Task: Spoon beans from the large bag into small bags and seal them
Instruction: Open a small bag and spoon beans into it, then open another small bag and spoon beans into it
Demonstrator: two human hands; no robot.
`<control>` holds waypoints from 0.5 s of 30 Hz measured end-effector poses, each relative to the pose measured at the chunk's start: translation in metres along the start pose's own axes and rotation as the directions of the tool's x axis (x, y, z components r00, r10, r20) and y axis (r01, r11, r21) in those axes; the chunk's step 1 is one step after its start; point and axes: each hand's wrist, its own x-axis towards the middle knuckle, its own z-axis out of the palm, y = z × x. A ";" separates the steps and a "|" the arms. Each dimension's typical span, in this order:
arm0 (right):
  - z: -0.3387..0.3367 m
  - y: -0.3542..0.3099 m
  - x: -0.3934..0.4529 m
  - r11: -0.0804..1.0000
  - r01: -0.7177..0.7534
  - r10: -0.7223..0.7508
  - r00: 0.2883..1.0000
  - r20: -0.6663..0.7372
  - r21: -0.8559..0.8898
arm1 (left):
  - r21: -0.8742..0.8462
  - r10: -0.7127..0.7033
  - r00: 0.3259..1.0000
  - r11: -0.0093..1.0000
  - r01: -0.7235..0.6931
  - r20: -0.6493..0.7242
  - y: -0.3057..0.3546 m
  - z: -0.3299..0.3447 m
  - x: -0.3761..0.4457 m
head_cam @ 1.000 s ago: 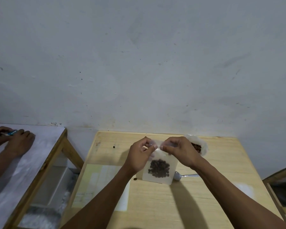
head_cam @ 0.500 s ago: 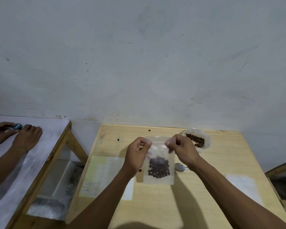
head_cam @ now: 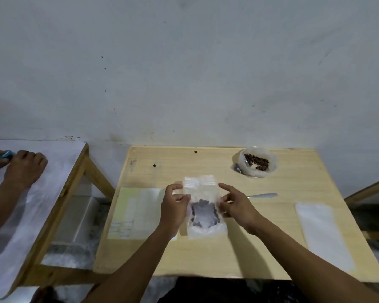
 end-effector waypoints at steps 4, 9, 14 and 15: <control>0.008 0.030 -0.014 0.995 -0.051 0.048 0.998 -0.045 -0.085 | 0.137 -0.086 0.988 0.988 0.068 0.126 -0.025 0.001 -0.013; 0.010 0.051 -0.025 0.987 -0.078 0.065 0.993 -0.094 -0.139 | 0.297 -0.142 0.961 0.953 0.067 0.236 -0.041 0.002 -0.023; 0.009 0.059 -0.030 0.974 -0.091 0.071 0.992 -0.105 -0.206 | 0.472 -0.136 0.951 0.881 -0.012 0.276 -0.044 0.006 -0.027; 0.009 0.060 -0.030 0.968 -0.091 0.069 0.992 -0.103 -0.232 | 0.502 -0.139 0.947 0.864 -0.026 0.289 -0.044 0.007 -0.028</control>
